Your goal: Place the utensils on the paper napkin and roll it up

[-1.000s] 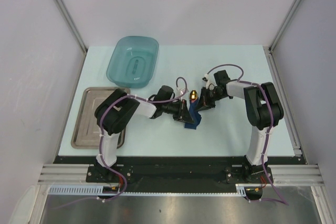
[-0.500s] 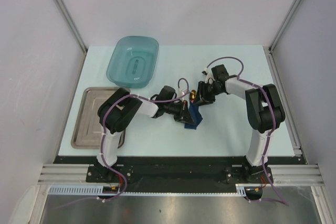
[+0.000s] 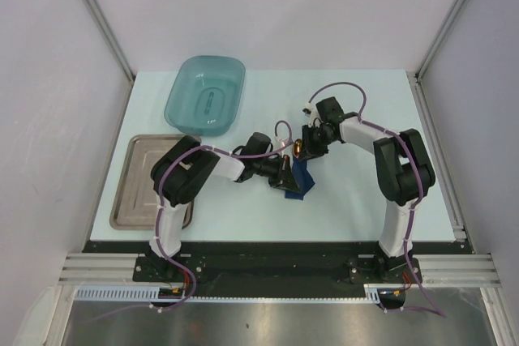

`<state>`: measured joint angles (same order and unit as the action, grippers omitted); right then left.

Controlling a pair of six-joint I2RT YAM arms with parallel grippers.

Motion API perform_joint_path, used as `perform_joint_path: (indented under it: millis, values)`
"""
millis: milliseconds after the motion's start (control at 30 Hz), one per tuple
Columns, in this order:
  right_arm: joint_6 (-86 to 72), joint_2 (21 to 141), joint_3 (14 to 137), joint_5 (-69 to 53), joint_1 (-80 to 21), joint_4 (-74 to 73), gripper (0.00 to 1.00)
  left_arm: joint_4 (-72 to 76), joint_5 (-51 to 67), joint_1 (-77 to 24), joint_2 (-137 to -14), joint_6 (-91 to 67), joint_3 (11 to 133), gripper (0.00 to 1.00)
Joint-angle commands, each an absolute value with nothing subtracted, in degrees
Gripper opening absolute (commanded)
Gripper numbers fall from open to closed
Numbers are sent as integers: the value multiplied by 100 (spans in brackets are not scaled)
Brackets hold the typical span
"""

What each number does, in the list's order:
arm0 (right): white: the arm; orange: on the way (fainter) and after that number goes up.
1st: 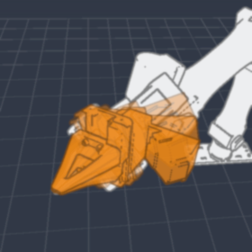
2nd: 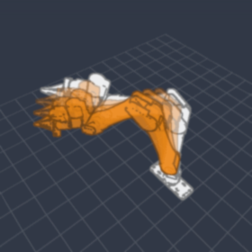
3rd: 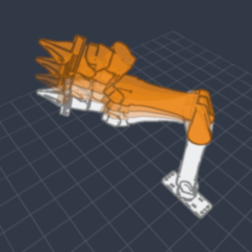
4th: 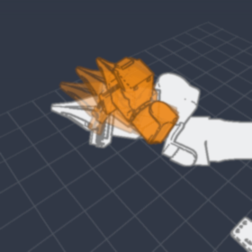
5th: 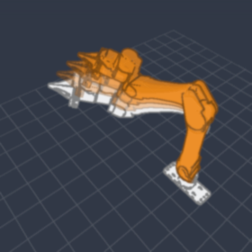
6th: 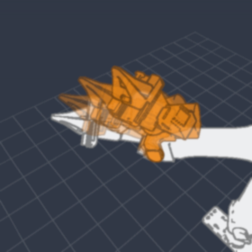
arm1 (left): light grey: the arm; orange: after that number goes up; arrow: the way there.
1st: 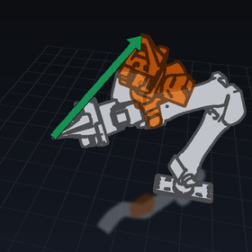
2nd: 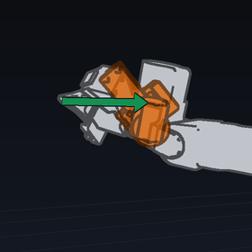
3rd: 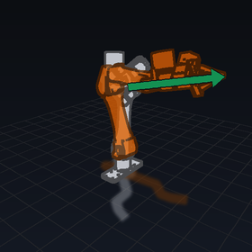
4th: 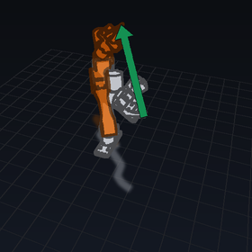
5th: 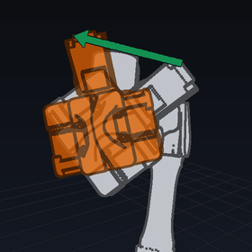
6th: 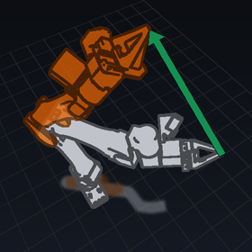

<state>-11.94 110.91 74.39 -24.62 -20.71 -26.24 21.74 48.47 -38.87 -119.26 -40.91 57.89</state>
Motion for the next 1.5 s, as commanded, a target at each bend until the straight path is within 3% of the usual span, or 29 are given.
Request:
perform_joint_path:
  millis: [0,333,667,933,1167,1233,1367,1467]
  values:
    - [-958,11346,7480,-2512,-1881,-2689,13,2136,4641,-3894,-12015,-3946,5731,2]
    - [-975,11312,7418,-3032,-1574,-2593,14,2074,4614,-3876,-12032,-3911,5774,2]
    - [-1468,10828,7356,-3850,-1485,-2320,39,2013,4588,-3885,-12059,-3841,5827,2]
    - [-1248,11126,7357,-3683,-1661,-2548,40,1942,4579,-3911,-12041,-3718,5889,1]
    - [-932,11268,7207,-3340,-1679,-2812,36,1951,4588,-3929,-12032,-3709,5915,1]
    - [-844,11267,7163,-3322,-1679,-2813,29,1951,4579,-3929,-12032,-3691,5933,1]
    - [-739,11224,7049,-3270,-1644,-2760,2,1986,4579,-3937,-11962,-3674,5941,1]
    - [-677,11259,6979,-3252,-1591,-2742,0,2039,4570,-3938,-11901,-3665,5950,2]
